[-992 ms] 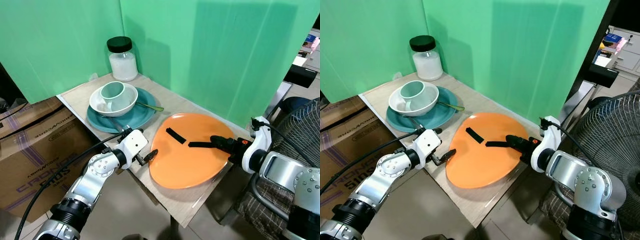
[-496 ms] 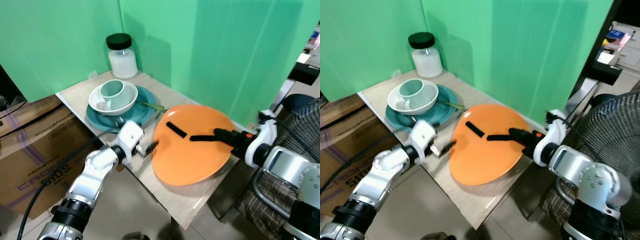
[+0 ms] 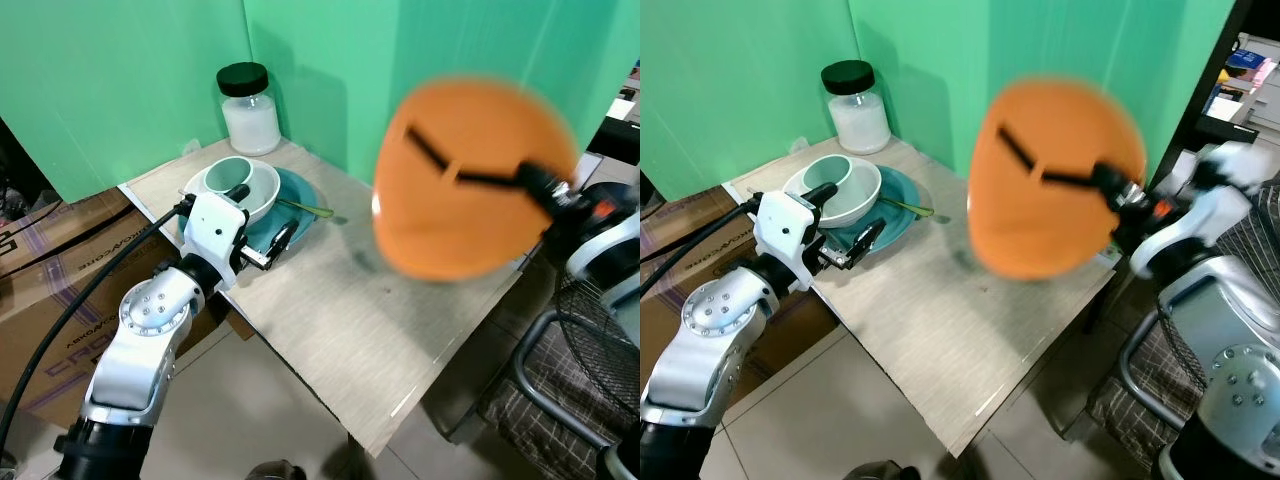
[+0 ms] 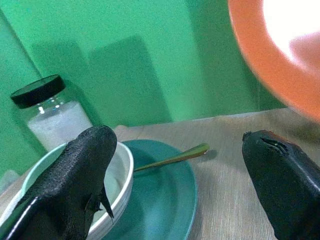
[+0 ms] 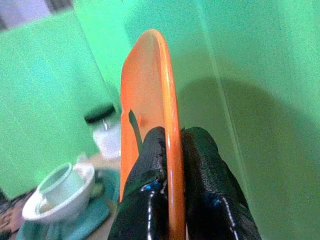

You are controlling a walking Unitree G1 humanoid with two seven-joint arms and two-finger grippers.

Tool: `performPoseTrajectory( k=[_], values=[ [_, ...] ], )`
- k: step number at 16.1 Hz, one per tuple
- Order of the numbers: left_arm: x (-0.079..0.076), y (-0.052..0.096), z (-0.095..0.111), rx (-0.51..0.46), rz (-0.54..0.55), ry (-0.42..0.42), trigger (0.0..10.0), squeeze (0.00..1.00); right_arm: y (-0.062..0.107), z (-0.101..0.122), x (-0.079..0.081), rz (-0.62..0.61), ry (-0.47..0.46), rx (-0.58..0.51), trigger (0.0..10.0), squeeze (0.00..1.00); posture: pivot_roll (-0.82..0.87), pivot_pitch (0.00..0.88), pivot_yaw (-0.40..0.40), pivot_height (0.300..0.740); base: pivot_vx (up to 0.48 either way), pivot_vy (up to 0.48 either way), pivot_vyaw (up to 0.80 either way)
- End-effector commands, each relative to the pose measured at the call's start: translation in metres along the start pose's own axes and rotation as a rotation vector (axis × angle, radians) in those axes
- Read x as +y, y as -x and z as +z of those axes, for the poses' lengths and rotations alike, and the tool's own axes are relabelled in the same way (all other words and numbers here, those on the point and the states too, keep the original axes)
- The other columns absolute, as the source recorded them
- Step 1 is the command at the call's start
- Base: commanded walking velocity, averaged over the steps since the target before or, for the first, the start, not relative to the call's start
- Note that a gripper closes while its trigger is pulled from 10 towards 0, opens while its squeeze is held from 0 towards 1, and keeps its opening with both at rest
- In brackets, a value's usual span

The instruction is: Setting the table

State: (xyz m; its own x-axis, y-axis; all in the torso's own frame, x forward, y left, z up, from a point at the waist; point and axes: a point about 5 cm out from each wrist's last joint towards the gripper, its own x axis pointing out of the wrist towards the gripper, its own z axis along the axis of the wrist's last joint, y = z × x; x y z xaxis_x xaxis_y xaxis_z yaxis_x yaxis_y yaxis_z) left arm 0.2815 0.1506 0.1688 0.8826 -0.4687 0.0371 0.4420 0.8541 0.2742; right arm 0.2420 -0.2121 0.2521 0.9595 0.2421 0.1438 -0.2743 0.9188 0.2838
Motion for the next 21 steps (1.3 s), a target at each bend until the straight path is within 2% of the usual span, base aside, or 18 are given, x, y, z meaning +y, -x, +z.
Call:
performPoseTrajectory(
  k=[1, 2, 3, 6, 9, 10, 11, 12, 13, 17, 18, 21],
  values=[
    [-0.002, 0.002, 0.006, -0.006, 0.042, 0.008, 10.0, 0.00, 0.002, 0.011, 0.018, 0.051, 0.019, -0.113, 10.0, 0.00, 0.08, 0.000, 0.100, 0.740, 0.000, 0.000, 0.00],
    [-0.005, 0.002, 0.007, -0.008, 0.047, 0.011, 10.0, 0.00, 0.004, 0.011, 0.021, 0.059, 0.024, -0.134, 10.0, 0.00, 0.08, 0.000, 0.100, 0.740, 0.000, 0.000, 0.00],
    [-0.011, 0.003, 0.010, -0.005, 0.056, 0.024, 10.0, 0.00, 0.007, 0.010, 0.026, 0.075, 0.094, -0.185, 10.0, 0.00, 0.08, 0.000, 0.100, 0.740, 0.000, 0.000, 0.00],
    [-0.019, 0.000, 0.012, -0.001, 0.067, 0.028, 10.0, 0.00, 0.009, -0.011, 0.034, 0.066, 0.012, -0.171, 10.0, 0.00, 0.08, 0.000, 0.108, 0.740, 0.000, 0.000, 0.00],
    [-0.021, -0.003, 0.013, 0.005, 0.066, 0.003, 10.0, 0.00, 0.007, -0.029, 0.043, 0.082, 0.019, -0.148, 10.0, 0.00, 0.09, 0.000, 0.103, 0.740, 0.000, 0.000, 0.00],
    [-0.021, -0.003, 0.014, 0.008, 0.074, 0.001, 10.0, 0.00, 0.008, -0.033, 0.046, 0.089, 0.020, -0.152, 2.0, 0.00, 0.09, 0.000, 0.099, 0.740, 0.000, 0.000, 0.00],
    [-0.022, -0.002, 0.014, 0.011, 0.081, 0.001, 10.0, 0.00, 0.009, -0.035, 0.048, 0.079, 0.014, -0.163, 0.0, 0.00, 0.09, 0.000, 0.093, 0.740, 0.000, 0.000, 0.00],
    [-0.023, -0.002, 0.014, 0.012, 0.082, 0.000, 10.0, 0.00, 0.008, -0.036, 0.048, 0.073, 0.022, -0.160, 2.9, 0.00, 0.09, 0.000, 0.089, 0.740, 0.000, 0.000, 0.00],
    [-0.023, -0.002, 0.015, 0.009, 0.087, -0.006, 10.0, 0.00, 0.006, -0.037, 0.048, 0.071, 0.068, -0.146, 10.0, 0.00, 0.09, 0.000, 0.088, 0.740, 0.000, 0.000, 0.00],
    [-0.026, -0.002, 0.017, -0.003, 0.077, 0.018, 10.0, 0.00, 0.006, -0.039, 0.044, 0.029, 0.122, -0.163, 10.0, 0.00, 0.10, 0.000, 0.087, 0.740, 0.000, 0.000, -0.60],
    [-0.026, -0.002, 0.018, -0.002, 0.088, 0.046, 10.0, 0.00, 0.006, -0.038, 0.043, 0.015, 0.117, -0.182, 10.0, 0.00, 0.09, 0.000, 0.090, 0.740, 0.000, 0.000, -0.80],
    [-0.026, -0.002, 0.019, -0.003, 0.094, 0.042, 10.0, 0.00, 0.007, -0.039, 0.045, 0.018, 0.114, -0.184, 10.0, 0.00, 0.09, 0.000, 0.091, 0.740, 0.000, 0.000, -0.80]
  ],
)
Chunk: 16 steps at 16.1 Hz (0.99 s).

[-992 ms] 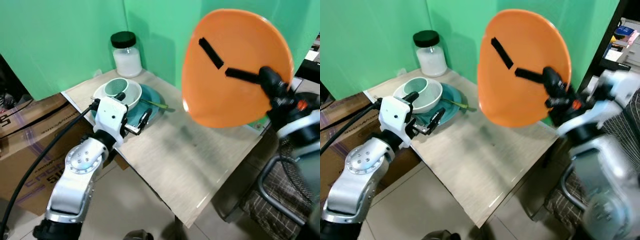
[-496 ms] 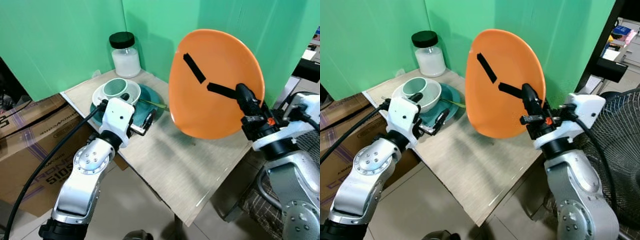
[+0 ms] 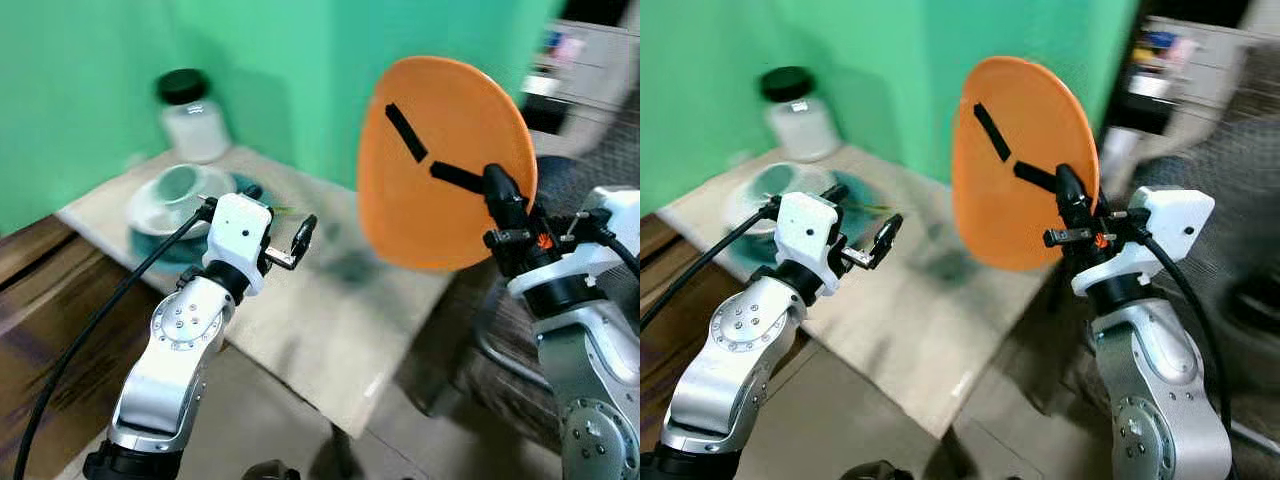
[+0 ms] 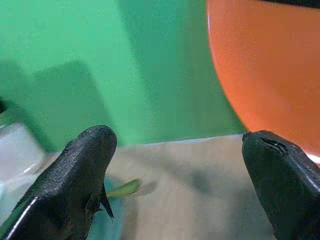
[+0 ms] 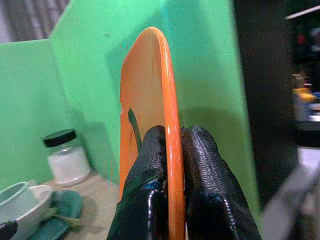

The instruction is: Setting the table

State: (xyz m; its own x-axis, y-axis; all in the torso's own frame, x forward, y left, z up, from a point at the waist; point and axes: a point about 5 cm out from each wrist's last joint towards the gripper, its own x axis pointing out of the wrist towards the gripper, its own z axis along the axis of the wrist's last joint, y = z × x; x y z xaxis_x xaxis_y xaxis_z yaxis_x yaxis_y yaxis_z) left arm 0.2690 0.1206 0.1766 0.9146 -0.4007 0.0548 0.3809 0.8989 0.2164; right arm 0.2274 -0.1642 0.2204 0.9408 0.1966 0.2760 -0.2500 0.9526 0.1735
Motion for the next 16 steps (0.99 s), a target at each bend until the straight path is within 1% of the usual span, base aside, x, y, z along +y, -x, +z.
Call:
performPoseTrajectory(
  k=[1, 2, 3, 4, 5, 6, 7, 8, 9, 10, 11, 13, 14, 15, 16],
  values=[
    [0.004, 0.001, 0.002, -0.004, 0.025, -0.007, 10.0, 0.00, -0.001, 0.005, 0.006, 0.020, -0.007, -0.043, 10.0, 0.00, 0.09, 0.000, 0.090, 0.740, 0.000, 0.000, -0.80],
    [0.004, 0.001, 0.002, -0.003, 0.035, 0.005, 10.0, 0.00, -0.001, 0.005, 0.006, 0.014, -0.007, -0.042, 10.0, 0.00, 0.09, 0.000, 0.090, 0.740, 0.000, 0.000, -0.80],
    [0.004, 0.001, 0.001, -0.005, 0.051, 0.039, 10.0, 0.00, -0.002, 0.004, 0.007, 0.007, -0.002, -0.042, 10.0, 0.00, 0.09, 0.000, 0.088, 0.740, 0.000, 0.000, -0.80],
    [0.004, 0.002, 0.001, -0.024, 0.100, 0.089, 10.0, 0.00, -0.002, 0.003, 0.007, 0.006, 0.006, -0.036, 10.0, 0.00, 0.09, 0.000, 0.085, 0.740, 0.000, 0.000, -0.80],
    [0.003, 0.002, 0.001, -0.039, 0.123, 0.195, 10.0, 0.00, -0.002, 0.001, 0.008, 0.011, 0.002, -0.028, 10.0, 0.00, 0.10, 0.000, 0.084, 0.740, 0.000, 0.000, -0.80],
    [0.002, 0.002, 0.002, -0.055, 0.135, 0.232, 10.0, 0.05, -0.003, 0.001, 0.008, 0.014, 0.000, -0.025, 10.0, 0.00, 0.10, 0.000, 0.083, 0.740, 0.000, 0.000, -0.80],
    [0.001, 0.004, 0.004, -0.076, 0.146, 0.220, 10.0, 0.09, -0.003, 0.001, 0.008, 0.017, -0.003, -0.021, 10.0, 0.00, 0.10, 0.000, 0.080, 0.740, 0.000, 0.000, -0.80],
    [0.002, 0.005, 0.004, -0.085, 0.172, 0.212, 10.0, 0.05, -0.002, 0.000, 0.008, 0.019, -0.007, -0.018, 10.0, 0.00, 0.09, 0.000, 0.080, 0.740, 0.000, 0.000, -0.80],
    [0.004, 0.005, 0.004, -0.071, 0.170, 0.199, 10.0, 0.04, -0.003, 0.000, 0.008, 0.019, -0.008, -0.016, 10.0, 0.00, 0.09, 0.000, 0.080, 0.740, 0.000, 0.000, -0.80],
    [0.003, 0.004, 0.003, -0.047, 0.115, 0.208, 10.0, 0.00, -0.002, -0.001, 0.008, 0.019, -0.009, -0.013, 10.0, 0.00, 0.09, 0.000, 0.079, 0.740, 0.000, 0.000, -0.80],
    [0.006, 0.006, 0.002, -0.029, 0.097, 0.178, 10.0, 0.00, -0.002, -0.001, 0.008, 0.019, -0.007, -0.009, 10.0, 0.00, 0.09, 0.000, 0.078, 0.740, 0.000, 0.000, -0.80],
    [0.010, 0.009, -0.004, 0.021, 0.093, 0.113, 10.0, 0.00, -0.002, -0.002, 0.008, 0.021, -0.006, -0.005, 10.0, 0.00, 0.09, 0.000, 0.075, 0.740, 0.000, 0.000, -0.80],
    [0.012, 0.010, -0.006, 0.039, 0.089, 0.117, 10.0, 0.00, -0.002, -0.002, 0.008, 0.023, -0.002, -0.003, 10.0, 0.00, 0.09, 0.000, 0.075, 0.740, 0.000, 0.000, -0.80],
    [0.013, 0.010, -0.006, 0.038, 0.100, 0.125, 10.0, 0.00, -0.002, -0.002, 0.008, 0.025, -0.005, -0.002, 10.0, 0.00, 0.09, 0.000, 0.072, 0.740, 0.000, 0.000, -0.80],
    [0.012, 0.011, -0.005, 0.043, 0.079, 0.125, 10.0, 0.00, -0.003, -0.002, 0.008, 0.027, -0.007, -0.002, 10.0, 0.00, 0.10, 0.000, 0.070, 0.740, 0.000, 0.000, -0.80]
  ],
)
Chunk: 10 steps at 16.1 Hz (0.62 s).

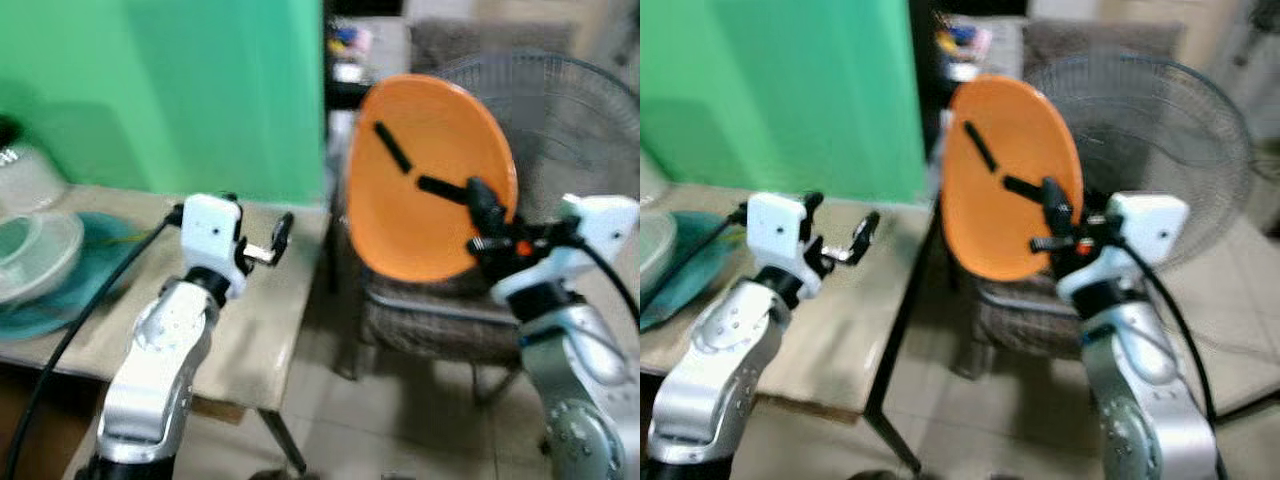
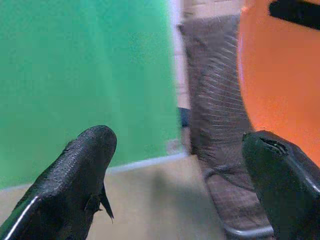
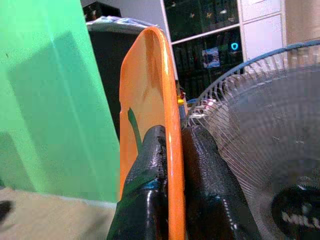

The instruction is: Setting the table

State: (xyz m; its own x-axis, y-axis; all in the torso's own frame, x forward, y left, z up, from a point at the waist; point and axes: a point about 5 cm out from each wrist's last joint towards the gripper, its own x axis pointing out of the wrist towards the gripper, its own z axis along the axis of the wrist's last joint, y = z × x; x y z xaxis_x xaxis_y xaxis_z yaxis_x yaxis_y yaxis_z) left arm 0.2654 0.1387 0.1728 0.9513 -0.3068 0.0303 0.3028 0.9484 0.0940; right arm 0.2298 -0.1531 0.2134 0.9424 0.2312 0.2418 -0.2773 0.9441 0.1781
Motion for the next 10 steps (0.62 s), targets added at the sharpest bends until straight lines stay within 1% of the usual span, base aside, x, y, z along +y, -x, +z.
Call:
performPoseTrajectory(
  k=[1, 3, 5, 6, 9, 10],
  values=[
    [-0.002, 0.000, 0.003, -0.002, -0.027, -0.018, 10.0, 0.00, 0.000, 0.009, 0.000, -0.001, -0.001, -0.050, 10.0, 0.00, 0.10, 0.000, 0.070, 0.740, 0.000, 0.000, -0.80],
    [-0.002, -0.001, 0.008, -0.044, -0.021, -0.073, 10.0, 0.00, -0.001, 0.012, -0.001, -0.007, -0.018, -0.075, 10.0, 0.00, 0.09, 0.000, 0.070, 0.740, 0.000, 0.000, -0.80],
    [0.001, -0.002, 0.010, -0.052, -0.004, -0.079, 10.0, 0.00, -0.001, 0.016, -0.001, -0.023, -0.040, -0.111, 10.0, 0.00, 0.09, 0.000, 0.073, 0.740, 0.000, 0.000, -0.80],
    [0.001, -0.003, 0.010, -0.051, -0.003, -0.100, 10.0, 0.00, -0.001, 0.016, -0.003, -0.037, -0.039, -0.113, 10.0, 0.00, 0.09, 0.000, 0.075, 0.740, 0.000, 0.000, -0.80],
    [0.003, -0.005, 0.009, -0.050, 0.010, -0.121, 10.0, 0.00, -0.001, 0.012, -0.013, -0.122, -0.007, -0.083, 10.0, 0.00, 0.09, 0.000, 0.077, 0.740, 0.000, 0.000, -0.80],
    [0.007, -0.006, 0.002, -0.024, 0.037, -0.143, 10.0, 0.00, 0.000, 0.008, -0.023, -0.193, 0.016, -0.052, 10.0, 0.00, 0.09, 0.000, 0.080, 0.740, 0.000, 0.000, -0.80]
  ],
)
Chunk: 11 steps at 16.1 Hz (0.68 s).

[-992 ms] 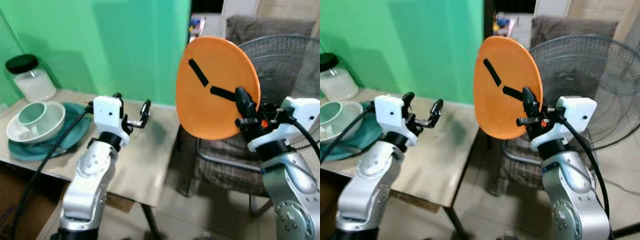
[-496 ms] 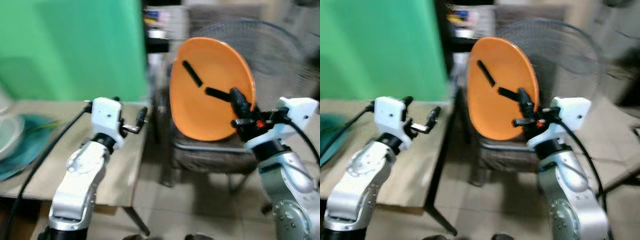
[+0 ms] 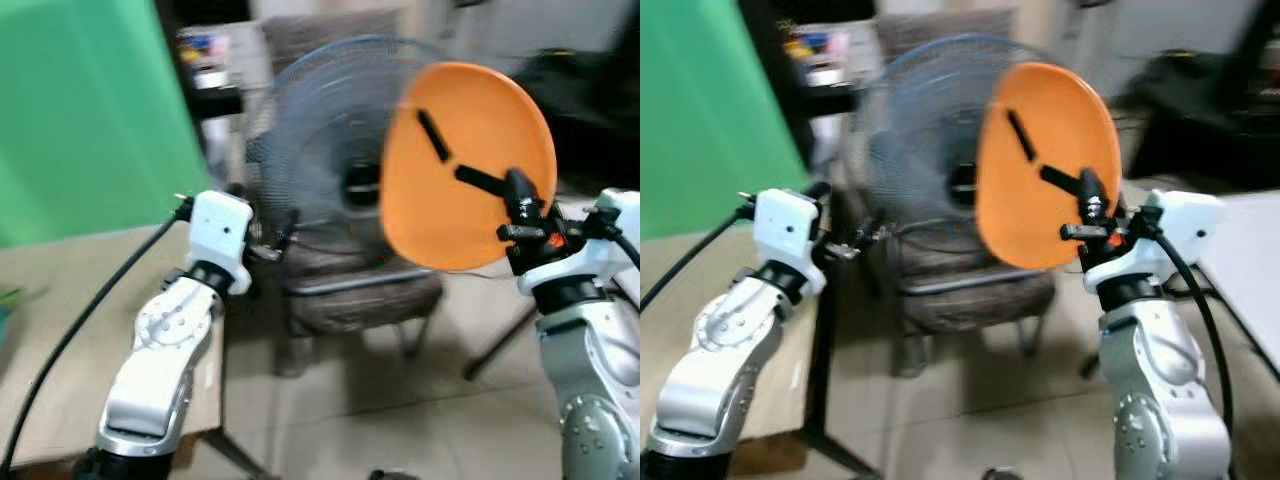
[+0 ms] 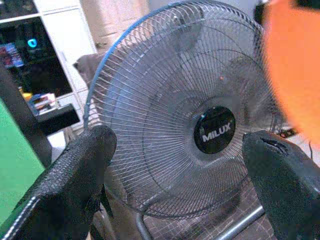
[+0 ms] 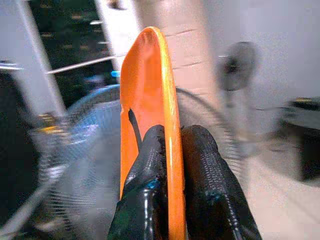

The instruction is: Setting the table

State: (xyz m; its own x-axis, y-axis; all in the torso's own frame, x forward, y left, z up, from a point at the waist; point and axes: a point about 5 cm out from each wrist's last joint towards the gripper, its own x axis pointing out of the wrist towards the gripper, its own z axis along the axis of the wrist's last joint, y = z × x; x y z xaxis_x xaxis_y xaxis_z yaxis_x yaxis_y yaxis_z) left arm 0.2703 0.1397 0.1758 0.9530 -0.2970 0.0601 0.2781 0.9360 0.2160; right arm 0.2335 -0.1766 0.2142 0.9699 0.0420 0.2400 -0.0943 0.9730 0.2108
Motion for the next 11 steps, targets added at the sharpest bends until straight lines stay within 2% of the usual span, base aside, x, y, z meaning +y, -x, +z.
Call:
performPoseTrajectory(
  k=[1, 3, 6, 11],
  values=[
    [0.005, -0.002, -0.004, 0.016, 0.036, -0.019, 10.0, 0.00, -0.001, 0.001, -0.001, -0.016, 0.005, -0.009, 10.0, 0.00, 0.08, 0.000, 0.079, 0.740, 0.000, 0.000, -0.80],
    [0.010, 0.001, -0.011, 0.039, 0.084, -0.014, 10.0, 0.00, 0.002, -0.005, -0.008, -0.063, 0.041, 0.027, 10.0, 0.00, 0.08, 0.000, 0.076, 0.740, 0.000, 0.000, -0.80],
    [0.012, 0.005, -0.015, 0.037, 0.107, -0.028, 10.0, 0.00, -0.003, -0.016, -0.008, -0.069, 0.077, 0.088, 10.0, 0.00, 0.09, 0.000, 0.062, 0.740, 0.000, 0.000, -0.80],
    [0.017, 0.013, -0.016, 0.033, 0.162, -0.042, 10.0, 0.00, -0.011, -0.023, -0.004, -0.016, 0.065, 0.131, 10.0, 0.00, 0.13, 0.000, -0.009, 0.740, 0.000, 0.000, -0.80]
  ],
)
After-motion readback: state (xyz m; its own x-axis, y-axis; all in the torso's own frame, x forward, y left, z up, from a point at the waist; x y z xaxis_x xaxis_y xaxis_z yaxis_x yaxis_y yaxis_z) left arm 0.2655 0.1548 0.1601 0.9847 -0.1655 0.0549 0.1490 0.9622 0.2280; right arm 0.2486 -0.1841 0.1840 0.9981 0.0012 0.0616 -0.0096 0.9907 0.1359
